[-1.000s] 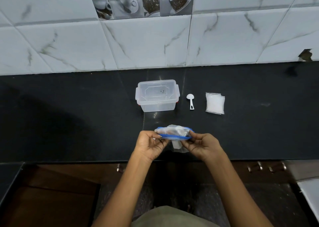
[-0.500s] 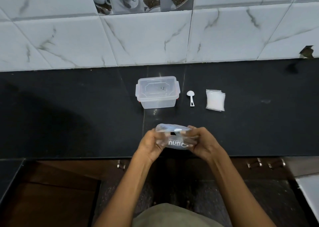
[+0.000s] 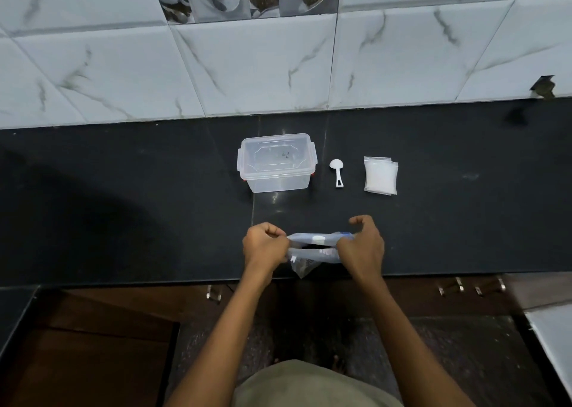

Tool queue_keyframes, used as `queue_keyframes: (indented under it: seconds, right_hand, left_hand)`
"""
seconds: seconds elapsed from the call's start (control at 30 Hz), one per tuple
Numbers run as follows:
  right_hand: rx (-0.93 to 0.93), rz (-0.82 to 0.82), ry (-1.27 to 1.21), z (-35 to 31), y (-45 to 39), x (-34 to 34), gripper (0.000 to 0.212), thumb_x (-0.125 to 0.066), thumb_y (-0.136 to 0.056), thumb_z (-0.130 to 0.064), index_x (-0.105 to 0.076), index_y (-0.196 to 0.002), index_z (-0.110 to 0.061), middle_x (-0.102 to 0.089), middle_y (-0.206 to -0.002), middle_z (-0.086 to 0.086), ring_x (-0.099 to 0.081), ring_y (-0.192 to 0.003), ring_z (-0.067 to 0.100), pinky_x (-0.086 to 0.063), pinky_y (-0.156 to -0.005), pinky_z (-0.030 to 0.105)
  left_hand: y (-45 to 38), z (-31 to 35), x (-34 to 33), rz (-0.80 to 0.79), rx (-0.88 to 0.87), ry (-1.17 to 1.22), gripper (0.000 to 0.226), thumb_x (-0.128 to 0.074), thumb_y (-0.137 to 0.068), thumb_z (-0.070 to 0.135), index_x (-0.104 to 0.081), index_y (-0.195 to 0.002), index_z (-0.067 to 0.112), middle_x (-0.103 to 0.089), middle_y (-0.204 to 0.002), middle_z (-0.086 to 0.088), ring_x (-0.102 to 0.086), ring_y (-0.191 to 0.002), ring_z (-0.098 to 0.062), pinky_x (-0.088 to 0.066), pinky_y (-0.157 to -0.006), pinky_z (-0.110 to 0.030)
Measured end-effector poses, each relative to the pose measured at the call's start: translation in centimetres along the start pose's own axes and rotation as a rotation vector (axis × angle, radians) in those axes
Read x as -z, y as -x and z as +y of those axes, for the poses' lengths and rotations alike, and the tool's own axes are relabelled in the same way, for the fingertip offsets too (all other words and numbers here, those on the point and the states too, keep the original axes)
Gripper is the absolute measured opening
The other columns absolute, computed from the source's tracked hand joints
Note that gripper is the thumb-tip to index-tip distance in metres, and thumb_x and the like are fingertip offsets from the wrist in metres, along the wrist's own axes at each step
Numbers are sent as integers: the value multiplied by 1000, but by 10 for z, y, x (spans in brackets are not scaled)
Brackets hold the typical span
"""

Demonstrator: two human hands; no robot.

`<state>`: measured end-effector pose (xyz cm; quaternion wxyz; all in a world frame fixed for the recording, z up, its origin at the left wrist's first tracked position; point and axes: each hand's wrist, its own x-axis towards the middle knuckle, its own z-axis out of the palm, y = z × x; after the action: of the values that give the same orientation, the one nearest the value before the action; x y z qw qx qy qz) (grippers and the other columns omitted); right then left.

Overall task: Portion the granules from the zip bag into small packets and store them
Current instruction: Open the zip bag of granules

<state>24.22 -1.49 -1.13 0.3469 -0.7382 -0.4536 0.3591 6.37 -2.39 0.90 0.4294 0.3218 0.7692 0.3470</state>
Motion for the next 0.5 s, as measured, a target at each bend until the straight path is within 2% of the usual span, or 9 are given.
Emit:
queue_keyframes:
  seconds: [0.07, 0.13, 0.23, 0.3, 0.37, 0.43, 0.5]
  right_hand:
    - [104, -38, 211, -3, -6, 4, 59, -67, -79, -3, -50, -133, -20, -52, -119, 8, -56, -105, 26, -51, -84, 39]
    - [176, -116, 362, -4, -12, 11, 67, -71, -76, -8, -47, -136, -25, -45, -122, 7, -48, -113, 25, -46, -81, 35]
    - [335, -195, 433, -2, -11, 8, 67, -73, -70, -10, -52, -131, -26, -45, -114, 2, -47, -107, 20, -46, -76, 33]
    - [407, -225, 395, -2, -7, -1, 50, -72, -70, -10, -62, -117, -25, -51, -103, -2, -53, -94, 17, -50, -70, 33]
    - [400, -202, 298, 1, -9, -6, 31, -69, -71, -4, -72, -95, -23, -62, -88, -5, -61, -80, 16, -52, -67, 32]
    - [305, -176, 172, 4, -16, -3, 25, -69, -74, 2, -76, -83, -20, -70, -78, -5, -66, -74, 12, -53, -64, 24]
    - [157, -215, 33, 7, -22, 5, 19, -74, -79, 1, -78, -85, -17, -74, -78, -1, -71, -75, 15, -57, -64, 19]
  left_hand:
    - [1, 3, 0, -36, -20, 50, 16, -62, -79, -5, -73, -77, 7, -72, -82, -11, -68, -69, -20, -61, -58, -32]
    - [-1, 5, 1, -44, -80, 46, 15, -63, -80, -2, -74, -78, 8, -72, -77, -9, -63, -65, -16, -52, -53, -26]
    - [-4, 7, 0, -84, -141, 8, 11, -69, -80, 4, -75, -79, 13, -74, -77, -5, -67, -68, -15, -55, -55, -29]
    - [-4, 9, -6, -111, -182, -64, 15, -70, -77, 4, -73, -82, 17, -74, -80, -2, -71, -75, -18, -61, -64, -36]
    - [-4, 10, -9, -112, -237, -177, 24, -70, -73, 2, -69, -88, 21, -71, -89, 2, -69, -85, -17, -60, -72, -34]
    - [-5, 8, -7, -40, -287, -307, 29, -72, -74, 4, -64, -95, 21, -59, -106, 4, -58, -101, -14, -54, -82, -31]
    - [-5, 5, -1, 42, -314, -408, 33, -71, -74, 5, -60, -102, 20, -45, -113, 3, -43, -108, -15, -45, -86, -28]
